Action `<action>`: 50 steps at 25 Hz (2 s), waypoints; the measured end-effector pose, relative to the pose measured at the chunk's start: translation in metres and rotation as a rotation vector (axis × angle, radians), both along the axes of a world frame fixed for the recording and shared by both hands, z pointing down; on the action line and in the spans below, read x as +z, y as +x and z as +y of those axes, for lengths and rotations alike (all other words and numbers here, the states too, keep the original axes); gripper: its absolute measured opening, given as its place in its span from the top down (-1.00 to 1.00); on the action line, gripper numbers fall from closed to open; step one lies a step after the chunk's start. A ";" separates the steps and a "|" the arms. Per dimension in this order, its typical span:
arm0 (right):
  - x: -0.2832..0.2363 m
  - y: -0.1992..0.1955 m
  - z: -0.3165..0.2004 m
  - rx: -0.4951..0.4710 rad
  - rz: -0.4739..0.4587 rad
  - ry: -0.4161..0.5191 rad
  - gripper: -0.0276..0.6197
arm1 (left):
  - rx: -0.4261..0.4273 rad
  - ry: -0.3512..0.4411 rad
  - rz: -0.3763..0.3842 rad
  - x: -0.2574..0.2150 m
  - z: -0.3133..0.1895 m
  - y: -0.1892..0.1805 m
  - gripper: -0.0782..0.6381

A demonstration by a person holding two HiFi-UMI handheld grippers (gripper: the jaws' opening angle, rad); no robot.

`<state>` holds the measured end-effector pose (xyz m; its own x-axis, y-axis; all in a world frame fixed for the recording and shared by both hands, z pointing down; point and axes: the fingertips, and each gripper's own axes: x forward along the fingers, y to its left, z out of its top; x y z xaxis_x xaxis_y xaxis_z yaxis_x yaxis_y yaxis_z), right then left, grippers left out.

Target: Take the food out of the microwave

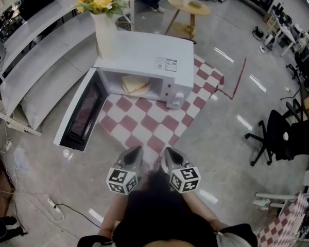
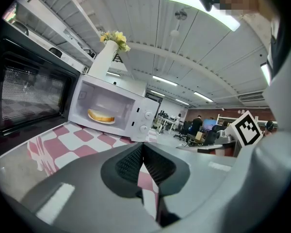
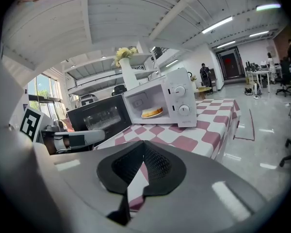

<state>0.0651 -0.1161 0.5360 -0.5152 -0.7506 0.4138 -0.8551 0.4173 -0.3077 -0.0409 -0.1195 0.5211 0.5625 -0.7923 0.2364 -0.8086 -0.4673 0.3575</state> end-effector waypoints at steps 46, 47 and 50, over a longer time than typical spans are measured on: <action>0.024 -0.013 -0.160 -0.280 -0.021 -0.033 0.91 | -0.271 -0.015 -0.002 0.015 -0.133 -0.003 0.75; 0.025 -0.014 -0.161 -0.287 -0.023 -0.033 0.91 | -0.279 -0.014 -0.002 0.015 -0.133 -0.004 0.76; 0.028 -0.015 -0.164 -0.301 -0.029 -0.033 0.91 | -0.298 -0.009 -0.006 0.013 -0.133 -0.003 0.75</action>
<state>0.0499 -0.2796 0.5636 -0.7246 -0.5485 0.4173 -0.6850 0.6400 -0.3482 -0.0443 -0.2526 0.5346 0.3043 -0.9202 0.2463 -0.9117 -0.2064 0.3552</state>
